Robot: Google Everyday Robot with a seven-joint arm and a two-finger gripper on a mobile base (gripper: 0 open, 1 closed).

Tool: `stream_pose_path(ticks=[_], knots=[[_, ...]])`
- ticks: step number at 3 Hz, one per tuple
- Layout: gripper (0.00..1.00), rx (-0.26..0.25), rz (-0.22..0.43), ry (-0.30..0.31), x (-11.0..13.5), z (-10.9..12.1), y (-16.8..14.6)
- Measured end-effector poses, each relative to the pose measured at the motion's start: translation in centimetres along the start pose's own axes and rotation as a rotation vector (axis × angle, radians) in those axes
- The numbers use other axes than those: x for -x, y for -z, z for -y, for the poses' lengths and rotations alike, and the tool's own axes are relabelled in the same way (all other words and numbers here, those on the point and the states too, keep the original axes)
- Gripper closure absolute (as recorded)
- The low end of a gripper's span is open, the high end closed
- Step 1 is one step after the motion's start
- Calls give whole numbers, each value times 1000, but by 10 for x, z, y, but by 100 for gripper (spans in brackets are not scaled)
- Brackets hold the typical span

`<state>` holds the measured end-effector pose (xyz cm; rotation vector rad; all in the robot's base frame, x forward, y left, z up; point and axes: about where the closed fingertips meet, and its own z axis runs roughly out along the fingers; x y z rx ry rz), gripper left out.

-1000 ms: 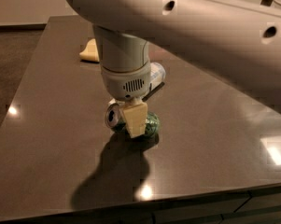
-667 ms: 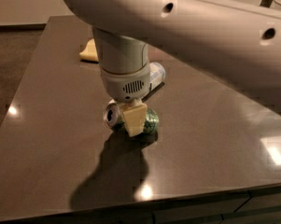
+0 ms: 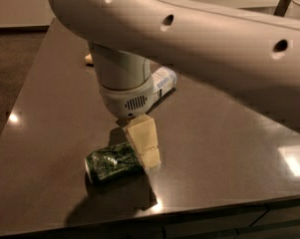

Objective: Knock green can over

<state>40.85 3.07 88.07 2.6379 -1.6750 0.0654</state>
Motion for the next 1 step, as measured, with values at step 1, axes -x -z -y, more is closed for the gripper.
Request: stream_pose_path(ticks=[1], knots=[[0,0,0,0,0,0,0]])
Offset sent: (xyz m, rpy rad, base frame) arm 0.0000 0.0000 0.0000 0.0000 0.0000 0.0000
